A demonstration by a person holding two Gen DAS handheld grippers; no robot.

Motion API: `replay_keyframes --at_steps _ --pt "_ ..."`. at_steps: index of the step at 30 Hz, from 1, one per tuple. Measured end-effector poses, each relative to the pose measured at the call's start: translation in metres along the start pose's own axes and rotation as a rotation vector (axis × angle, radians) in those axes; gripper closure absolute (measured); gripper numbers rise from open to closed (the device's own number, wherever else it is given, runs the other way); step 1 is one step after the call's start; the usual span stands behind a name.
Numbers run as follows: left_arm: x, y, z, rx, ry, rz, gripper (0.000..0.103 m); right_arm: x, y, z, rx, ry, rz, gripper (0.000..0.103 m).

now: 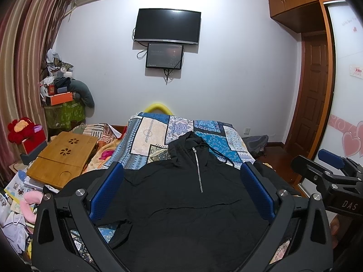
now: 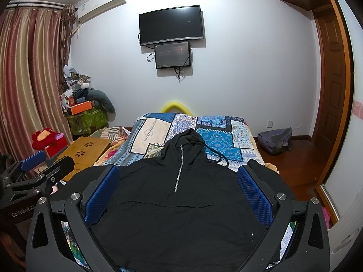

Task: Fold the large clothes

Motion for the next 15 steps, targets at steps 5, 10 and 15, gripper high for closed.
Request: replay_keyframes --at_steps 5,10,15 --pt "0.0005 0.0002 0.0003 0.001 0.001 0.001 0.000 -0.0003 0.0000 -0.0007 -0.001 0.000 0.001 0.000" --pt "0.0000 0.0005 0.0001 0.000 0.000 0.000 0.000 -0.0004 0.0000 -0.0014 -0.006 0.000 0.001 0.000" --pt "-0.0017 0.0009 -0.0013 -0.006 0.001 0.003 0.000 -0.0012 0.0023 0.0006 -0.013 -0.006 0.002 0.000"
Point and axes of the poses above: each gripper's, at about its wrist camera, not at the fingertips, and y roughly the way its jaws point, x to its right, z to its top, the point moved 8 cm from there along y, roughly the way its jaws point, and after that the axes turned 13 degrees about z, right-handed, at the moved point
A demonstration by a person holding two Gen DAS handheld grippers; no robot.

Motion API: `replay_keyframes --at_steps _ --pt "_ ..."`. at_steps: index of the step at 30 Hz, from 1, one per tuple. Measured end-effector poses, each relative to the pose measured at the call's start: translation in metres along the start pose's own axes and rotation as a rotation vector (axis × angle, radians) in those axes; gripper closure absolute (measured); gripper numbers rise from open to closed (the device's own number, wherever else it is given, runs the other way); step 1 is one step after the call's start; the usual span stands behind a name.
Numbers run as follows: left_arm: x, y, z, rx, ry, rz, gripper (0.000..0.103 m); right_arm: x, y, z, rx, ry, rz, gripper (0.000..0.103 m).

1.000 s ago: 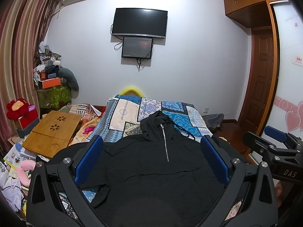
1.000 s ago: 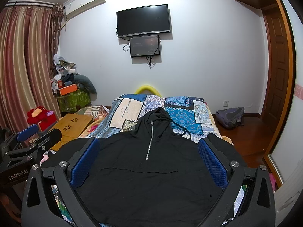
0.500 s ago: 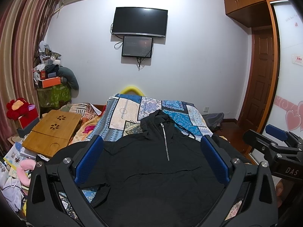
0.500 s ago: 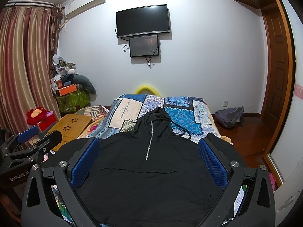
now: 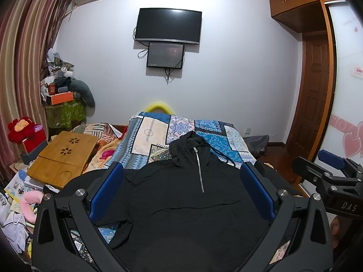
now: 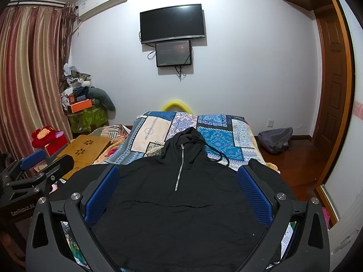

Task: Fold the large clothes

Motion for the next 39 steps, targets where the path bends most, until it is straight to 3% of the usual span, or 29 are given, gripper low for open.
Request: replay_keyframes --at_steps 6,10,19,22,25,28,32,39 --pt "-0.005 0.005 0.001 -0.005 -0.001 0.008 0.000 0.002 0.005 -0.001 -0.013 -0.007 -0.004 0.000" --pt "-0.019 0.014 0.000 -0.001 0.007 0.059 0.000 0.005 0.013 -0.004 -0.037 -0.010 -0.014 0.000" --pt "-0.097 0.058 -0.012 -0.069 -0.081 0.207 0.000 0.016 0.049 -0.019 -0.118 -0.009 -0.047 0.000" --pt "-0.129 0.080 -0.030 -0.144 -0.116 0.243 0.000 0.018 0.068 -0.026 -0.163 -0.027 -0.051 0.000" --pt "-0.163 0.105 -0.057 -0.274 -0.177 0.257 0.000 0.020 0.087 -0.035 -0.221 -0.047 -0.045 0.000" --pt "-0.200 0.126 -0.090 -0.400 -0.293 0.240 0.000 0.020 0.107 -0.046 -0.284 -0.050 -0.007 0.000" --pt "-0.239 0.147 -0.136 -0.534 -0.416 0.270 0.001 0.014 0.136 -0.063 -0.379 -0.049 0.056 0.000" --pt "-0.265 0.169 -0.202 -0.719 -0.651 0.196 0.013 0.008 0.173 -0.084 -0.495 -0.065 0.102 0.000"
Point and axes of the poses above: each gripper's, at about its wrist camera, not at the fingertips, and y roughly the way its jaws point, x to its right, z to its top, the point moved 8 cm from there along y, roughly the way its jaws point, and after that the axes turned 13 degrees about z, right-handed, at the moved point
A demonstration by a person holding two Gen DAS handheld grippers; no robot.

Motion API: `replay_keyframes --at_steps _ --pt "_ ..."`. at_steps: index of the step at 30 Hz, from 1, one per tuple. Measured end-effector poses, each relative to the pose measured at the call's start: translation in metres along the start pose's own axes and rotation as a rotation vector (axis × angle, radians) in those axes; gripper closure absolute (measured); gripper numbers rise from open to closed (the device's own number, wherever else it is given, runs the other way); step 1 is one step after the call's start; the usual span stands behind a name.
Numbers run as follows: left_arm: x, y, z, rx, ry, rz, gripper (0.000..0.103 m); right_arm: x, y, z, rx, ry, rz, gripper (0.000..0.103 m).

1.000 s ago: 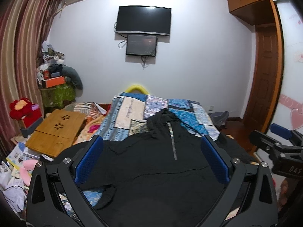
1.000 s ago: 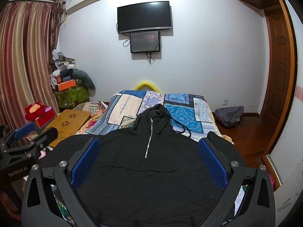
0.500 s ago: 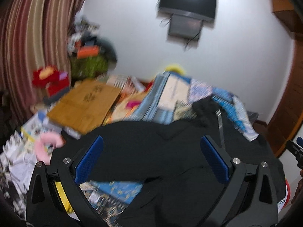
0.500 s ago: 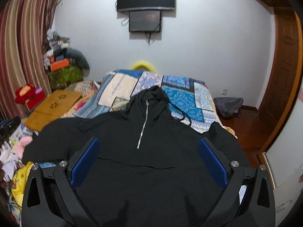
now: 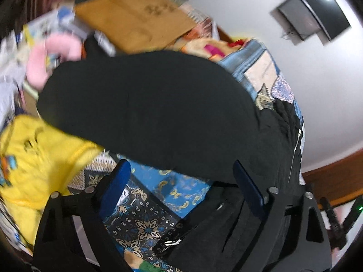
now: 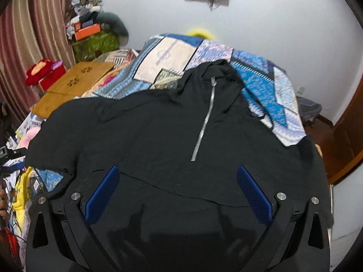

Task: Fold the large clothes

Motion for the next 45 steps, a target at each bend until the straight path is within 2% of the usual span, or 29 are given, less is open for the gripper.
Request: replay_keyframes --at_steps 2,7,11,14,16,18,19,25,28,30,35,40,45 --pt "-0.008 0.014 -0.002 -0.048 -0.055 -0.028 0.015 0.001 0.009 -0.002 -0.025 0.006 0.016 0.000" --pt "-0.018 0.043 -0.001 -0.145 -0.145 -0.080 0.027 0.003 0.027 -0.008 -0.075 0.034 0.046 0.000" --pt "-0.023 0.057 0.008 -0.144 -0.182 -0.066 0.039 0.004 0.033 -0.007 -0.086 0.040 0.042 0.000" --pt "-0.026 0.057 0.023 -0.084 -0.173 0.000 0.050 0.007 0.032 -0.007 -0.086 0.043 0.039 0.000" --pt "-0.024 0.052 0.035 -0.015 -0.132 0.093 0.058 0.010 0.030 -0.005 -0.079 0.045 0.034 0.000" --pt "-0.026 0.049 0.045 0.044 -0.094 0.174 0.076 0.014 0.028 -0.003 -0.073 0.047 0.026 0.000" --pt "-0.023 0.044 0.052 0.079 -0.070 0.222 0.079 0.015 0.025 -0.002 -0.069 0.049 0.023 0.000" --pt "0.017 0.000 0.084 0.280 0.047 0.287 0.093 0.029 0.008 0.000 -0.044 0.054 -0.001 0.000" --pt "0.054 -0.029 0.098 0.368 0.109 0.254 0.096 0.036 0.001 -0.001 -0.039 0.060 -0.012 0.000" --pt "0.086 -0.052 0.106 0.424 0.163 0.206 0.097 0.039 -0.004 -0.001 -0.035 0.062 -0.019 0.000" --pt "0.177 -0.080 0.100 0.476 0.314 0.082 0.097 0.052 -0.017 -0.004 -0.017 0.067 -0.038 0.000" --pt "0.261 -0.073 0.056 0.422 0.469 -0.037 0.098 0.063 -0.028 -0.010 -0.010 0.071 -0.056 0.000" --pt "0.319 -0.044 -0.009 0.313 0.637 -0.086 0.098 0.075 -0.036 -0.017 -0.010 0.077 -0.070 0.000"
Point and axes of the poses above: each gripper's, at about its wrist camera, not at the fingertips, and y roughly the way its jaws point, x to its right, z to its top, the point moved 8 cm from there along y, roughly the way its jaws point, and after that the axes turned 13 degrees about z, right-handed, at the moved point
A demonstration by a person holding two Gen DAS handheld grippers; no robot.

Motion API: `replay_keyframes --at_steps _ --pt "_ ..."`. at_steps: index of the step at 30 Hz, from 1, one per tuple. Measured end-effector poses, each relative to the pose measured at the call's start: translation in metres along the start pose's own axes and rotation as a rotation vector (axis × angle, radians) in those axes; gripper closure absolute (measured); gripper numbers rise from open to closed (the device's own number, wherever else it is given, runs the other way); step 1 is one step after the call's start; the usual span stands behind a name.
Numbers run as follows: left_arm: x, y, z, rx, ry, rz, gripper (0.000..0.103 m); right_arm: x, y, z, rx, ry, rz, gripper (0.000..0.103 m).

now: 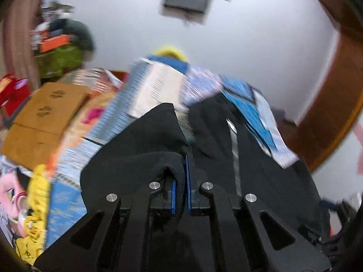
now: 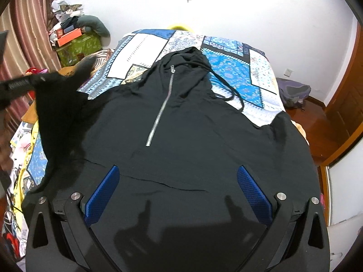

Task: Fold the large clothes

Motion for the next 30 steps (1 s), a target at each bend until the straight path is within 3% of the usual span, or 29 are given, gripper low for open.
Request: replay_keyframes --at_steps 7,12,13,16,18,25,30 --pt "0.085 0.040 -0.072 -0.196 0.236 -0.046 0.098 0.014 -0.005 -0.013 -0.016 0.007 -0.013 0.000" --pt "0.103 0.049 -0.109 -0.241 0.339 -0.026 0.096 0.017 -0.007 -0.020 -0.029 -0.002 -0.026 0.000" --pt "0.101 0.048 -0.113 -0.254 0.344 -0.032 0.095 0.017 -0.008 -0.021 -0.033 -0.006 -0.028 0.000" --pt "0.101 0.046 -0.120 -0.292 0.336 -0.073 0.076 0.015 -0.008 -0.022 -0.035 -0.016 -0.031 0.000" --pt "0.098 0.038 -0.119 -0.287 0.331 -0.089 0.063 0.014 -0.009 -0.020 -0.033 -0.024 -0.031 0.000" --pt "0.063 -0.005 -0.086 -0.194 0.305 -0.105 0.052 -0.006 -0.012 0.000 0.001 -0.077 -0.022 0.000" --pt "0.012 -0.033 -0.044 -0.054 0.246 -0.011 0.040 -0.035 -0.006 0.016 0.011 -0.138 0.001 0.000"
Point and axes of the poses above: each gripper's, at about its wrist camera, not at the fingertips, and y roughly the way its jaws point, x to its right, z to its top, the point moved 8 cm from there along y, roughly the way its jaws point, and after that the axes turned 13 degrees about z, right-handed, at the moved point
